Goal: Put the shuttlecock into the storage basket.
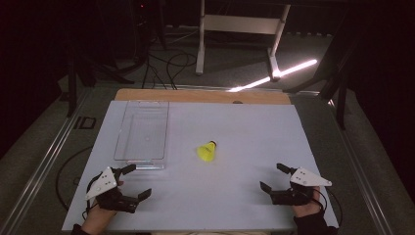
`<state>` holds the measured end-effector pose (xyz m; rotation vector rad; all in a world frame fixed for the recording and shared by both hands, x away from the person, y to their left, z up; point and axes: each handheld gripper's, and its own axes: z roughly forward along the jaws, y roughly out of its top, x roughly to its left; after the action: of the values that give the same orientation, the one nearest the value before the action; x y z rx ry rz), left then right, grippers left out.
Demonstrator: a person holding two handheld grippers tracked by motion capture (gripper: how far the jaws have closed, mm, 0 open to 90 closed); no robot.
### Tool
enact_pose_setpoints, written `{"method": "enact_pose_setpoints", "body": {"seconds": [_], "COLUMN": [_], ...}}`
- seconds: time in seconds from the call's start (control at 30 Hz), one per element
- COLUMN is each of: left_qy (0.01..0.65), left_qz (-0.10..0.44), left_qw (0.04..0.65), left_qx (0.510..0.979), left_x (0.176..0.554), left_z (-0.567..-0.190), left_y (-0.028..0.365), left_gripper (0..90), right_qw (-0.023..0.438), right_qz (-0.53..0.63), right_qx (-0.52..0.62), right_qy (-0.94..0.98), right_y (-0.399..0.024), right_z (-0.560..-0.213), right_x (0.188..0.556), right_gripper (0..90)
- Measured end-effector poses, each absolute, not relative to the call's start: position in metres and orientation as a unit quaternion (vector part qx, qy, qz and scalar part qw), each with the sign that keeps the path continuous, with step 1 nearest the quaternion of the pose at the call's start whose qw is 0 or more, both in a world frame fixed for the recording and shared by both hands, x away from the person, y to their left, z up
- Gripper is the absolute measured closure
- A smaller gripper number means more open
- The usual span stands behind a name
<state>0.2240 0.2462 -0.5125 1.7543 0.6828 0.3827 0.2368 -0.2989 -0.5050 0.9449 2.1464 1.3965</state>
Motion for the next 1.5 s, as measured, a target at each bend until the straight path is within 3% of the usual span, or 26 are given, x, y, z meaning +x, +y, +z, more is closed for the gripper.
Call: {"method": "enact_pose_setpoints", "body": {"seconds": [0.5, 0.9, 1.5], "left_qy": [0.293, 0.283, 0.239], "left_qz": [0.153, 0.129, 0.097], "left_qw": [0.572, 0.564, 0.491], "left_qx": [0.751, 0.765, 0.832], "left_x": [0.226, 0.235, 0.248], "left_z": [-0.509, -0.479, -0.438], "left_y": [0.247, 0.25, 0.241], "left_gripper": [0.0, 0.0, 0.0], "right_qw": [0.207, 0.212, 0.205], "right_qz": [0.51, 0.512, 0.513], "right_qx": [0.34, 0.339, 0.335], "right_qy": [0.763, 0.76, 0.764], "right_y": [-0.3, -0.299, -0.298], "right_z": [-0.502, -0.501, -0.501], "right_x": [0.236, 0.236, 0.237], "right_gripper": [8.1, 8.1, 8.1]}}
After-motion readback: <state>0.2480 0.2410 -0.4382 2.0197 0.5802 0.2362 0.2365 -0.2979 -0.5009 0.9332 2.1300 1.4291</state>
